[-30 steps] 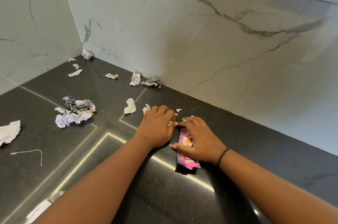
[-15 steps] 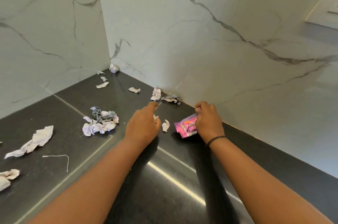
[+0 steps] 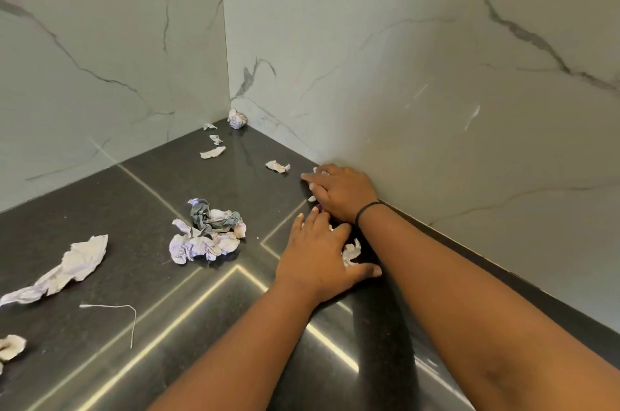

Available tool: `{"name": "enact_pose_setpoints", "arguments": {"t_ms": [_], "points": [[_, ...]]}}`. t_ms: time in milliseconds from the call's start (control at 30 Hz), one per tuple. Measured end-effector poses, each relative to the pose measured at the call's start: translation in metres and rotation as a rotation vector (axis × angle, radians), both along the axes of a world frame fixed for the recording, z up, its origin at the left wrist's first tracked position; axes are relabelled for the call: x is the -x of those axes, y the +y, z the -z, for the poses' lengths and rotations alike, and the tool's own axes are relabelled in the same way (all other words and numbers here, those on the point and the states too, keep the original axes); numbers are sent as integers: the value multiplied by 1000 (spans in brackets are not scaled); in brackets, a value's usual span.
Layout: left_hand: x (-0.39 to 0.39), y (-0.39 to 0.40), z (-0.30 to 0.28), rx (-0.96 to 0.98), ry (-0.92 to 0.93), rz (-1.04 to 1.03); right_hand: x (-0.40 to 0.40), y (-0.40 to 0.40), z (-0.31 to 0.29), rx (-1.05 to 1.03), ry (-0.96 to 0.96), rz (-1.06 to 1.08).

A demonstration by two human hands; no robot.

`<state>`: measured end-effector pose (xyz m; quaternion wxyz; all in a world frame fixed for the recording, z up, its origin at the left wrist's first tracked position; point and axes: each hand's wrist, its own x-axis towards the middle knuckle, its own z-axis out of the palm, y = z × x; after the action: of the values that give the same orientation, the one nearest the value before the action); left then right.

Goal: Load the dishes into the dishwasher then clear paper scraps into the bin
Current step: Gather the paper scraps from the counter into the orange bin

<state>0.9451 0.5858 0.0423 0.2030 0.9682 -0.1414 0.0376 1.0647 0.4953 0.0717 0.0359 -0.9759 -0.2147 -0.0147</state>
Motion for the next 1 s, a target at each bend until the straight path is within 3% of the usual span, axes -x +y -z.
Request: {"name": "enact_pose_setpoints", "arguments": {"t_ms": [133, 300, 433, 700, 867, 1000], "points": [[-3, 0, 12, 50, -217, -55, 1, 2, 4, -18, 54, 14], [2, -2, 13, 18, -279, -83, 2, -11, -2, -98, 46, 7], [2, -2, 9, 18, -361, -127, 17, -46, -8, -219, 168, 68], [1, -1, 13, 46, -377, -103, 103, -141, -11, -183, 293, 143], [4, -1, 9, 69, -332, -105, 186, -128, 6, -151, 205, 135], [7, 1, 7, -18, -254, -88, 226, -117, 23, -192, -79, 84]]}}
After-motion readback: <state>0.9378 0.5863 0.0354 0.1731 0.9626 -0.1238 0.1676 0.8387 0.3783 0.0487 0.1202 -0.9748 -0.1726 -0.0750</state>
